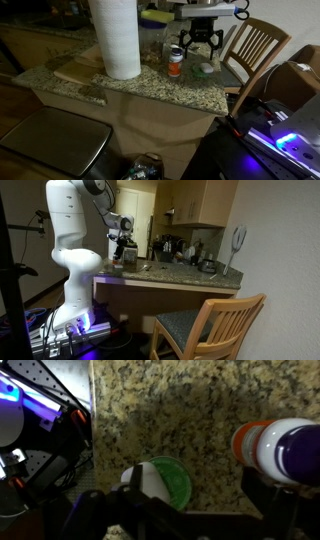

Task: Move the green object backwards

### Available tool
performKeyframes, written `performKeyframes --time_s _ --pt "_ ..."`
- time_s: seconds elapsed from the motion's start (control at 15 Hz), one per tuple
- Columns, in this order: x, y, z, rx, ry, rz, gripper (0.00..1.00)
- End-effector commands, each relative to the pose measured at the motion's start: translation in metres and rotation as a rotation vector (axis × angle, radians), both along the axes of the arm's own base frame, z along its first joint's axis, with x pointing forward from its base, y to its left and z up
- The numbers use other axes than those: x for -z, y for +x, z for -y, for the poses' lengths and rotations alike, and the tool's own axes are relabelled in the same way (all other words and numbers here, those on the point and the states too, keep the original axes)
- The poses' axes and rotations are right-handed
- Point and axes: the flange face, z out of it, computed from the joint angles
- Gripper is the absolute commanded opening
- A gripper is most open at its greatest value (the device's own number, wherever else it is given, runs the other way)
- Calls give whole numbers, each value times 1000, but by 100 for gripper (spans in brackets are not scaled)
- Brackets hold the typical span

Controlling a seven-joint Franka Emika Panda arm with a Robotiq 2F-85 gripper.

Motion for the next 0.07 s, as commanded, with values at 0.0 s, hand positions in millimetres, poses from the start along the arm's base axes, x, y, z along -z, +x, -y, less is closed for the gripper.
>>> performKeyframes --time_s 0.0 --pt "-2 0 -3 3 37 -9 100"
